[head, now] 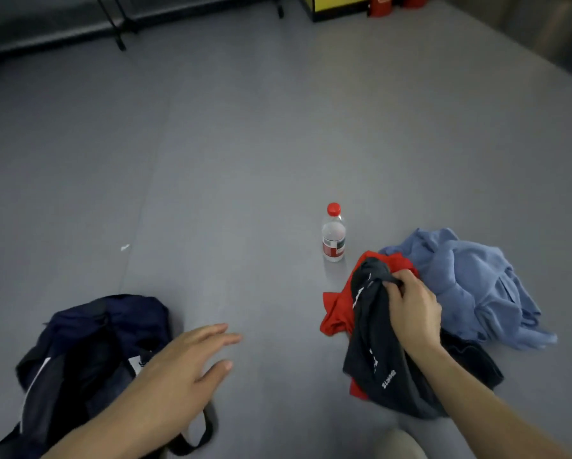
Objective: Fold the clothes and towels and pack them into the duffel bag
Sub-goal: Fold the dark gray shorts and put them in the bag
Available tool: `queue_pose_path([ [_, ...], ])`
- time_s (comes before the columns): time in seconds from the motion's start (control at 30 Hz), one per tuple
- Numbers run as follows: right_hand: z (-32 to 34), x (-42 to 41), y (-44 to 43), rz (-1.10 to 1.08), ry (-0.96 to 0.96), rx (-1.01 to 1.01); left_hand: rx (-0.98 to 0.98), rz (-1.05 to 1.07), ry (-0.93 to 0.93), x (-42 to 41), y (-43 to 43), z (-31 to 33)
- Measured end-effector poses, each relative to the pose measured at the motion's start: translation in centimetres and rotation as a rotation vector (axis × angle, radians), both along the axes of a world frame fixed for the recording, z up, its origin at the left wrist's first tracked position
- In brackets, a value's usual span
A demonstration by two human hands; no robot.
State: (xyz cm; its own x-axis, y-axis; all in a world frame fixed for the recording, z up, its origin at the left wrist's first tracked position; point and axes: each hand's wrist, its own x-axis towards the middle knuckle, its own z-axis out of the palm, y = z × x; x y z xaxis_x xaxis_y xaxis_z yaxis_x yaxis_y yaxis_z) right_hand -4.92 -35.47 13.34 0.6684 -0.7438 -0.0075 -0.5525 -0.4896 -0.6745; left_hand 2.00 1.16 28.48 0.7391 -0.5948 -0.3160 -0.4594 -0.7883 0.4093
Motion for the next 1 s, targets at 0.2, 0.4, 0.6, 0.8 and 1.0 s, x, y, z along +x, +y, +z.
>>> queue_pose_path([
  [0.2,13.7,0.3,2.4,0.119,-0.165,0.044,-0.2,0.234,0.0,-3.0,3.0,5.3],
  [0.4,24.4,2.7,7.8,0.409,-0.092,-0.027,-0.298,0.362,-0.071,-1.9,5.1,6.7],
  [0.6,27.5,4.8,14.0,0.464,-0.106,0.046,-0.419,0.416,-0.031,1.0,4.6,6.7],
  [0.8,25.5,5.5,19.5,0.5,-0.224,0.291,-0.61,0.463,0.132,2.1,4.3,6.6],
  [1.0,24.3,7.4,22.7,0.649,-0.14,0.272,-0.809,0.589,-0.045,3.9,5.5,7.9],
])
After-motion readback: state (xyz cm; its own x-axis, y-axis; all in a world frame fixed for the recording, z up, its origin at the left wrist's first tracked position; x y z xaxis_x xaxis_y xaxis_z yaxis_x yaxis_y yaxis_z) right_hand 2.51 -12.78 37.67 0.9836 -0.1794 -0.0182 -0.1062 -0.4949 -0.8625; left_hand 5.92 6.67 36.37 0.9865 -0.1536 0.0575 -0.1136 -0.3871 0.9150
